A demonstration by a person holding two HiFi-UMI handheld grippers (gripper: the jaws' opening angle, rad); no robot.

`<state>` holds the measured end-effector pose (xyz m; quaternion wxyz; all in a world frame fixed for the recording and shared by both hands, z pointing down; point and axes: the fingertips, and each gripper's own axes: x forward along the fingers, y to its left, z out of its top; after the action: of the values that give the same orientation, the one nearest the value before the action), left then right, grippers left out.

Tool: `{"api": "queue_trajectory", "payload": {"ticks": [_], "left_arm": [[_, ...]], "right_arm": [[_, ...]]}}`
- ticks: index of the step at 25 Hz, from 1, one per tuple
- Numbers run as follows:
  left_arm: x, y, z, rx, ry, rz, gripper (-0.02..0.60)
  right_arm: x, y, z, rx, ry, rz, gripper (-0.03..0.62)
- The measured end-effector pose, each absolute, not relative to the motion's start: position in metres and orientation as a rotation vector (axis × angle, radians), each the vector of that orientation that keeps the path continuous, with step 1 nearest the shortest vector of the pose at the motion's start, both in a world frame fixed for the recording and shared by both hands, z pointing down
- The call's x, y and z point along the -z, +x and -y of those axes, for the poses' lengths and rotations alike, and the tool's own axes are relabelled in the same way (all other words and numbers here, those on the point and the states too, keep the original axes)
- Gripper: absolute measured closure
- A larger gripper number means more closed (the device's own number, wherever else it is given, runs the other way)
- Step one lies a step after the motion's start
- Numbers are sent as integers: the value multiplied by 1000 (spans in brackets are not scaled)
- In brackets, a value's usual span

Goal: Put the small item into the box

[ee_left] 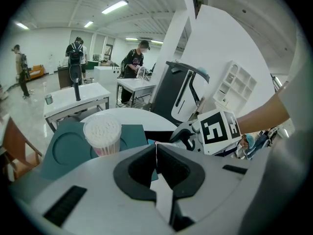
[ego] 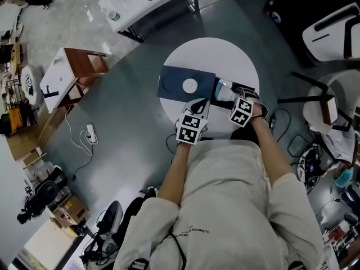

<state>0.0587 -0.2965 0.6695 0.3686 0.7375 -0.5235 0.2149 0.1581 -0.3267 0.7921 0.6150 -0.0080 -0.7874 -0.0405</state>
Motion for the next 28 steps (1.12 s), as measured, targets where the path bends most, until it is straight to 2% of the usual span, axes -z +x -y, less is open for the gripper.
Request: {"api": "queue_trajectory", "payload": {"ticks": [10,23,28], "left_arm": [[-659,64,307,-519,1959,1289,560],[-646,87,309,-573,2065,1205,560],[-650,93,301,-546,2062,1207,560]], "right_arm": [[-752,170,331,-148,236,1967,347],[-677,217,323,-748,807,2201,347],[-652,237,315,-726,934,2269,347]]}}
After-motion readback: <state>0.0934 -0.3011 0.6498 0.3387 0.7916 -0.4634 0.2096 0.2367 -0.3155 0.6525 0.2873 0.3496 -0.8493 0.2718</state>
